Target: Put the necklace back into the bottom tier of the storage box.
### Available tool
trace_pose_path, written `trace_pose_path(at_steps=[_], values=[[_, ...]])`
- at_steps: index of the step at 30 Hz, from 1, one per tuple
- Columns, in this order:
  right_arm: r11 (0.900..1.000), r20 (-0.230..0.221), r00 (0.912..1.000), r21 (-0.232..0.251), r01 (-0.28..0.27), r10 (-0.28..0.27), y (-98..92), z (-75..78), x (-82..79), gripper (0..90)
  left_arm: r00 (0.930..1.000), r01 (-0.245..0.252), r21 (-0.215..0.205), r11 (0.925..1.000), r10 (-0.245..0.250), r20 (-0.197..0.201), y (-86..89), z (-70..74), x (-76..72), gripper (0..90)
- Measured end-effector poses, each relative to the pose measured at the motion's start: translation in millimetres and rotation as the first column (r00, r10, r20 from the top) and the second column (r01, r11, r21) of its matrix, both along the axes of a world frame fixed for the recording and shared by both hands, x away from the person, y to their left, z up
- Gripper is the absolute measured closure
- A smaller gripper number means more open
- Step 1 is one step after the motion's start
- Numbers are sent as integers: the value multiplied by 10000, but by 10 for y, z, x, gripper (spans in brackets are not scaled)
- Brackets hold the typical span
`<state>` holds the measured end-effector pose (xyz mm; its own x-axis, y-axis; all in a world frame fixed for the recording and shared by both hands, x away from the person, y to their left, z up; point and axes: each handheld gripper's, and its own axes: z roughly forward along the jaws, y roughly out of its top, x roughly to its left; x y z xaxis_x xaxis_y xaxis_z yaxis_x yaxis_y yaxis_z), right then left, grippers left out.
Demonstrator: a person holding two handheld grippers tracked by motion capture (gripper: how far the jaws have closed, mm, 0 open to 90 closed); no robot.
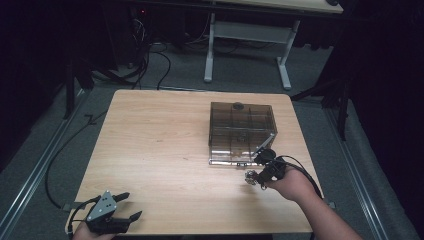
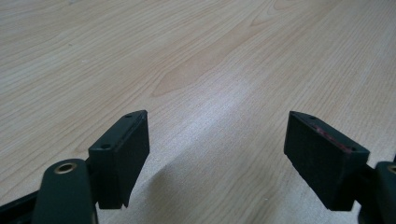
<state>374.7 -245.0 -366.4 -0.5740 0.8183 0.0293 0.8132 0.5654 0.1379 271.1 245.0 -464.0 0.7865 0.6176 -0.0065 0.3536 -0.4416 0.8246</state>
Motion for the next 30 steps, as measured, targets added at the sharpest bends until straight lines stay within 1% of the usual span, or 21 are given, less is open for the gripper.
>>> trace_pose_path(at_steps=[5,6,9,12,14,19,20,23,24,25,30], values=[[10000,24,10000,-21,15,-15,11,18,63,800,10000,12,-16,10000,-12,-1,2,1,1,227],[10000,55,10000,-13,11,-11,24,32,109,800,10000,19,-15,10000,-19,-2,2,1,1,226],[10000,58,10000,-31,60,-60,48,49,152,800,10000,25,-17,10000,-25,-7,2,1,3,226],[10000,161,9999,11,22,-22,79,71,219,800,10000,34,-14,10000,-34,-13,1,1,4,227],[10000,163,9999,-30,-1,2,85,80,234,800,10000,32,-10,10000,-32,-9,1,1,3,226],[10000,269,9996,-52,-33,34,124,111,352,800,10000,47,-8,10000,-47,-12,0,0,3,226],[10000,269,9996,-52,-33,34,124,111,352,800,10000,47,-8,10000,-47,-12,0,0,3,226],[9999,319,9994,-114,106,-103,141,123,430,800,10000,58,0,10000,-58,-32,-1,0,7,226],[10000,378,9993,-73,35,-33,140,120,462,800,10000,55,-1,10000,-55,-34,-1,0,7,227],[9998,359,9992,-85,158,-155,151,122,491,800,10000,54,-4,10000,-54,-32,-1,0,7,226],[10000,467,9989,-45,84,-82,195,89,628,800,10000,57,-7,10000,-58,-29,1,1,6,226]])
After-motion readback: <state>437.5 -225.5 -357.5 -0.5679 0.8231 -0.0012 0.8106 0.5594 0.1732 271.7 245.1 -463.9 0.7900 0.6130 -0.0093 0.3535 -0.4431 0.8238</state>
